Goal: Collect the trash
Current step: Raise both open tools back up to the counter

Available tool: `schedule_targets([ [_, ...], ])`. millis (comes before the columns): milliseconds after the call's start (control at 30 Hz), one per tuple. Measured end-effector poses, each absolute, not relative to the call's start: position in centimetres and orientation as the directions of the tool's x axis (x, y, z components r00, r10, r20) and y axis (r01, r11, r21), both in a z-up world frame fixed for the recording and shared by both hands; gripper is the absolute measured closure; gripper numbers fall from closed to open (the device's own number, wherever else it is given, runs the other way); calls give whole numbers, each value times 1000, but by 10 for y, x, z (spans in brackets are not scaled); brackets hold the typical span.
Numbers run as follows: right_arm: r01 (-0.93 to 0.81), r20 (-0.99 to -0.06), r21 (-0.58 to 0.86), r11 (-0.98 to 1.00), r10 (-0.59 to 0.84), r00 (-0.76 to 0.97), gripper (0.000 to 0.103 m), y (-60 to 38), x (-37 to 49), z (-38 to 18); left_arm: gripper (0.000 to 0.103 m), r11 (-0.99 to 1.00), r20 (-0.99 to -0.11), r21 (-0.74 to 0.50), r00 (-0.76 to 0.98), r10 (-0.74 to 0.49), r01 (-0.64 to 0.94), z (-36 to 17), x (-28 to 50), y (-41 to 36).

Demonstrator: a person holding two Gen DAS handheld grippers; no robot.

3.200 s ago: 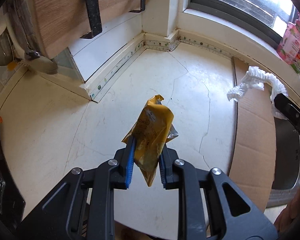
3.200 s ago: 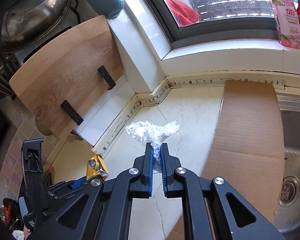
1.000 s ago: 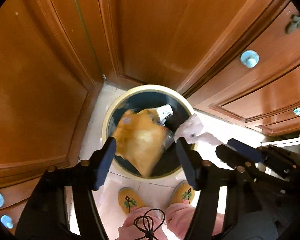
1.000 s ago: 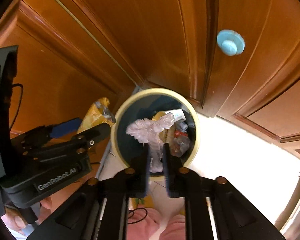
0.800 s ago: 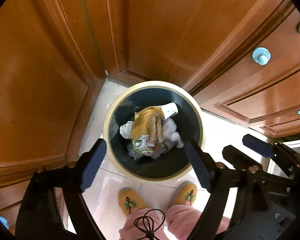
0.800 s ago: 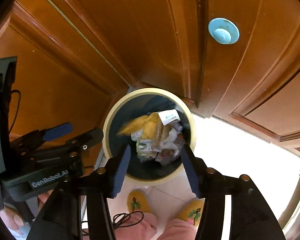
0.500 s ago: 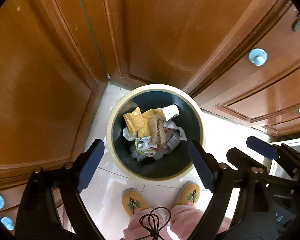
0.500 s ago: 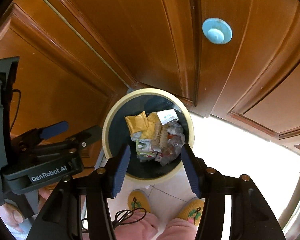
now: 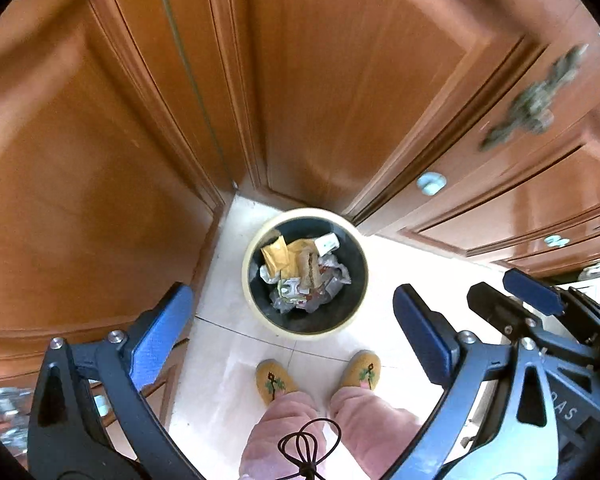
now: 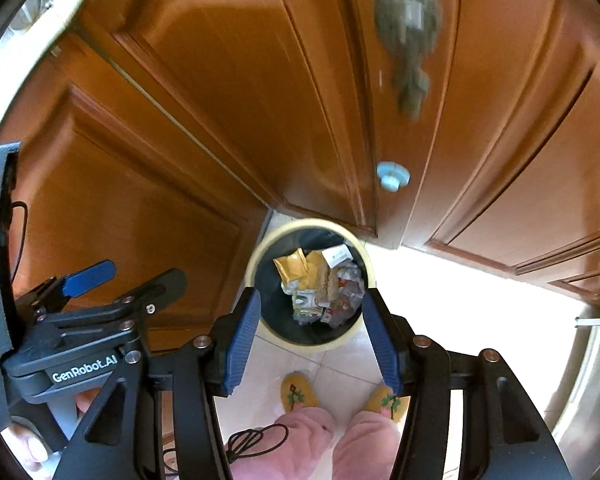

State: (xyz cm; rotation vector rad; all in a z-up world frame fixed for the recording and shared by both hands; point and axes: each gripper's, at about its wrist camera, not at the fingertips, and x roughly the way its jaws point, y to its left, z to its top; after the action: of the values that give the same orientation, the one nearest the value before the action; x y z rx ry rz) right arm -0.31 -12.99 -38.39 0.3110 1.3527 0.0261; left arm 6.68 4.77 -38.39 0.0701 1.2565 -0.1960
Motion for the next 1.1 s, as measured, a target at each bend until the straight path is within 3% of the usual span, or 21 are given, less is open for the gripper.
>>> schedule_targets([
  [600,144,-874,223,964,133,467,38,-143,45,-65,2,965,-836,-67,514,-194,255,-77,81,43],
  [867,171,-821,179,969,51,569,30,-149,62,52,2,966,-760,-8,626,-174,259,15,75,33],
  [1100,222,-793,148,964,-19,609,20,-156,60,112,2,977,-718,-27,677,-165,210,63,68,41],
])
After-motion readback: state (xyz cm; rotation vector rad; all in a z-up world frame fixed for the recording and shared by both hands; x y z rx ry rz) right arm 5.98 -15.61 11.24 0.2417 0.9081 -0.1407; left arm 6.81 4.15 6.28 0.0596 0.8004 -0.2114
